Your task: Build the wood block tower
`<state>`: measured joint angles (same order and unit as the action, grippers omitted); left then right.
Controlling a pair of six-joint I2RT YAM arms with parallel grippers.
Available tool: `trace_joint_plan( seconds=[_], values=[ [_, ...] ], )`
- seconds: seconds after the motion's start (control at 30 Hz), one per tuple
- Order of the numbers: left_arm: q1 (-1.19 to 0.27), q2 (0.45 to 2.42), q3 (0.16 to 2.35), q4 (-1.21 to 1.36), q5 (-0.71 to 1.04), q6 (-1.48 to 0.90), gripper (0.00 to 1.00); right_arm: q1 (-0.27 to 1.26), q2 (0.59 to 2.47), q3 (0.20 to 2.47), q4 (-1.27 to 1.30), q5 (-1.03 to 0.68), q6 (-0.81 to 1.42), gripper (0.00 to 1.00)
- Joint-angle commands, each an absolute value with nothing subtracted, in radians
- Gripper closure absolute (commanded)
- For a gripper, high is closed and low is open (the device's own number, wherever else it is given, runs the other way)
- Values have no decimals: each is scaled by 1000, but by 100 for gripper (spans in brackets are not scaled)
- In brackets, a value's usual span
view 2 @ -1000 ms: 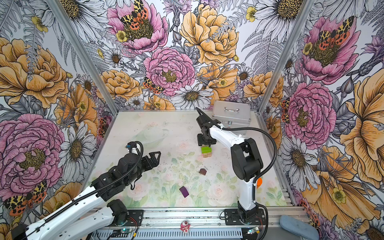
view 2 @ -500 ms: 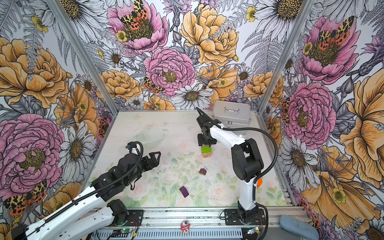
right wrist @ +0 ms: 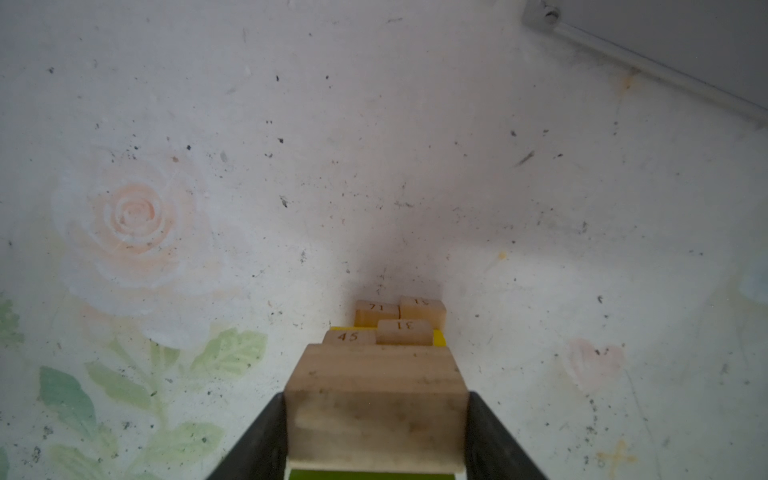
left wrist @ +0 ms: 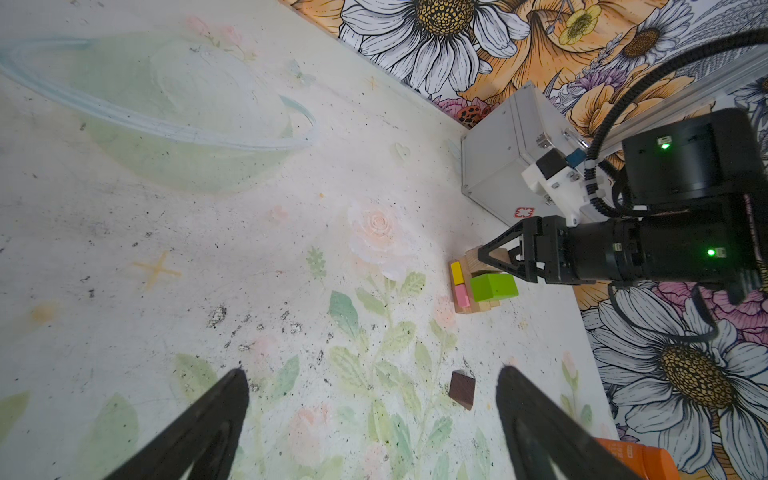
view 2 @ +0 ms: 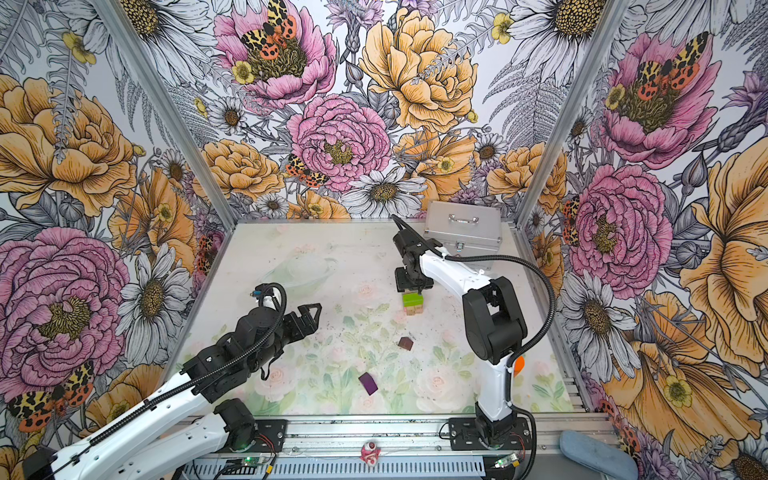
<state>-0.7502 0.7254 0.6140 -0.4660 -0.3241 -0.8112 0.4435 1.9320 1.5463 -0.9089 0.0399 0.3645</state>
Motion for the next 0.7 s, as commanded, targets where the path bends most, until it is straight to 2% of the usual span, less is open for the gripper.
trace_joint_plan(
  seconds=[0.0, 0.23, 0.4, 0.5, 0.67],
  values=[
    [-748, 712, 603, -450, -307, -807, 6, 438, 1901, 1547, -914, 58, 361, 43],
    [-748, 716, 603, -451, -307, -807, 6, 437, 1902, 1541, -917, 57, 361, 41],
    [-749, 715, 606, -450, -307, -807, 6, 439, 1890, 1537, -916, 54, 359, 24],
    [-749, 715, 607, -449, -308, -807, 6, 439, 1870, 1543, -914, 62, 356, 19],
    [-750, 710, 613, -450, -311, -803, 6, 437, 1807, 1560, -917, 94, 355, 19]
  ],
)
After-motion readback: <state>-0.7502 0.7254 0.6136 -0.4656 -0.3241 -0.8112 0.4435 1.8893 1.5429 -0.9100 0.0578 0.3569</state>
